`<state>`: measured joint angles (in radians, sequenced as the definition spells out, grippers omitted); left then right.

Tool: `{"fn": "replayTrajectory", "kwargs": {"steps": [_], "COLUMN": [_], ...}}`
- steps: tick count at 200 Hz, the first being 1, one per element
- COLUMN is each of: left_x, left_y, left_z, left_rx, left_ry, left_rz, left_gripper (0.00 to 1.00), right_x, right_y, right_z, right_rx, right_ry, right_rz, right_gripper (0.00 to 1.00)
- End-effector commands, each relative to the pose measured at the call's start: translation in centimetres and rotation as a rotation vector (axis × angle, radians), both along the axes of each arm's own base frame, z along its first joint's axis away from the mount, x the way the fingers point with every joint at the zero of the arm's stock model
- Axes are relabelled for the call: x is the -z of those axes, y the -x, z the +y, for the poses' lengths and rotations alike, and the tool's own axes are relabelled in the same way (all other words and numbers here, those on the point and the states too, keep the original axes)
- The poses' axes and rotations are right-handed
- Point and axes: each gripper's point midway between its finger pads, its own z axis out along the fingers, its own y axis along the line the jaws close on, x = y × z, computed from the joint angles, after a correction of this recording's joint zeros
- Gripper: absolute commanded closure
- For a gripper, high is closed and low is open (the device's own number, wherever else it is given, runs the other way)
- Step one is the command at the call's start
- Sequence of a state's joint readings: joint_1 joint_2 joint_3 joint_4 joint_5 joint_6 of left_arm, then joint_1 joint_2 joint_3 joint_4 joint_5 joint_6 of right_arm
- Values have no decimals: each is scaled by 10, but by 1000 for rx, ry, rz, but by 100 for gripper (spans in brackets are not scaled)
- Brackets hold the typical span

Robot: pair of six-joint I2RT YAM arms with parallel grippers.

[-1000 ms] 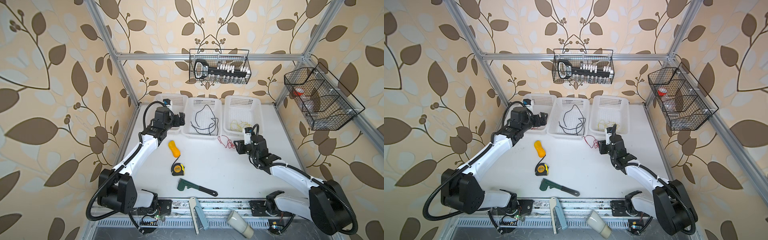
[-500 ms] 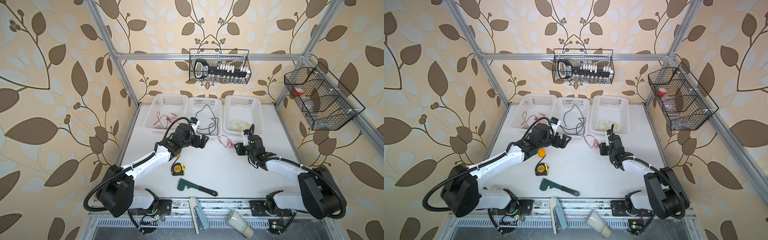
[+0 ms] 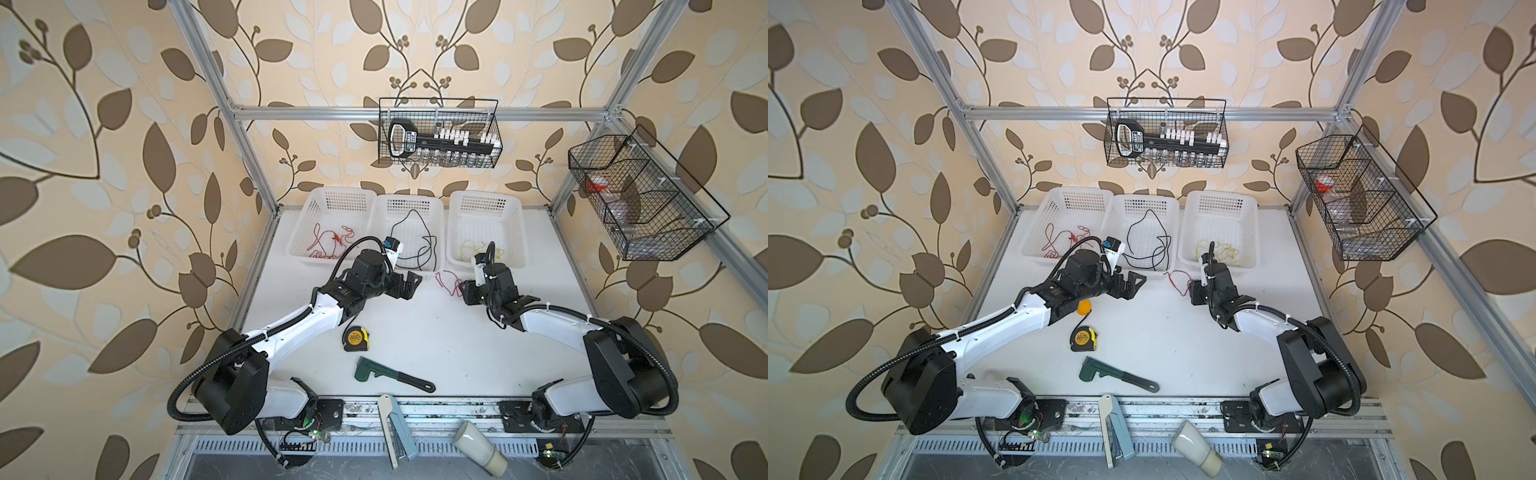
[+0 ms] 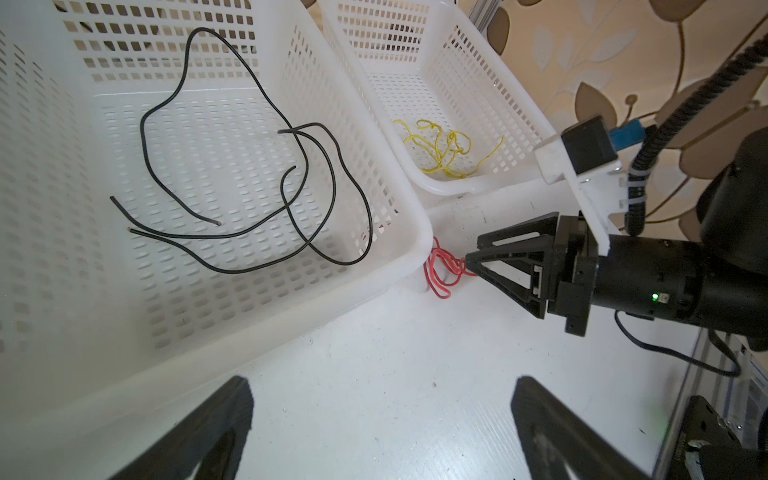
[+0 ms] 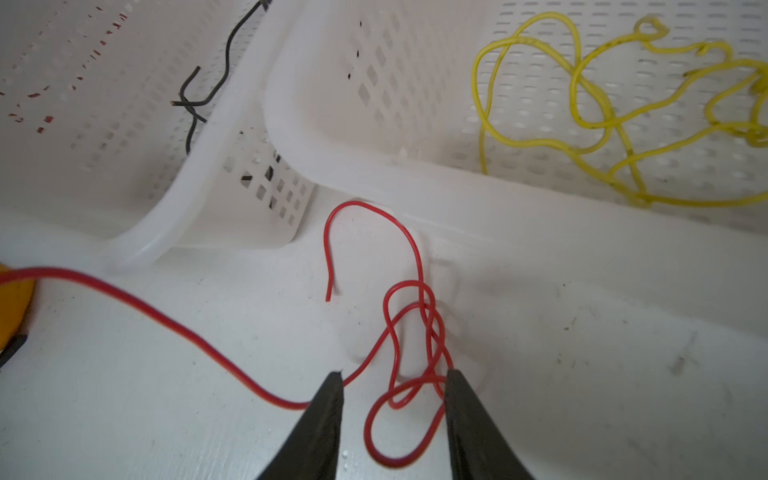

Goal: Untangle the cables
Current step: 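Open the left gripper and withdraw while the right gripper grasps remaining red wire, then lift the red wire with the right gripper toward the approaching left gripper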

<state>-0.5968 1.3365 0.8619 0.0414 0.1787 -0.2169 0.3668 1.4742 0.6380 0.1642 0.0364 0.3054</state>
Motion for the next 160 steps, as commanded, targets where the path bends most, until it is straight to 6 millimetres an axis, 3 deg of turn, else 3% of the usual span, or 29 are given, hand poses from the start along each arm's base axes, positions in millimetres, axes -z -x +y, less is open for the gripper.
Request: {"fn": "replayTrajectory", "kwargs": {"steps": [1, 78, 97, 133, 160], "left_x": [-8, -3, -2, -1, -1], "left_y": [-1, -1, -1, -1, 0], "left_z": [-4, -5, -5, -5, -6], "left_rx": [13, 14, 15, 15, 20], "left_ry": [19, 15, 13, 16, 15], "left_rz": [-35, -23, -22, -18, -17], "left_gripper": [1, 1, 1, 1, 1], "right_x": [9, 37, 38, 39, 37], "right_y": [-3, 6, 9, 11, 11], "right_z": [-5, 0, 1, 2, 5], "right_rx": [9, -2, -7, -14, -24], "right_ry": [77, 97, 86, 80, 69], "right_rz": [29, 114, 121, 133, 130], "right_gripper": [59, 66, 71, 93, 100]}}
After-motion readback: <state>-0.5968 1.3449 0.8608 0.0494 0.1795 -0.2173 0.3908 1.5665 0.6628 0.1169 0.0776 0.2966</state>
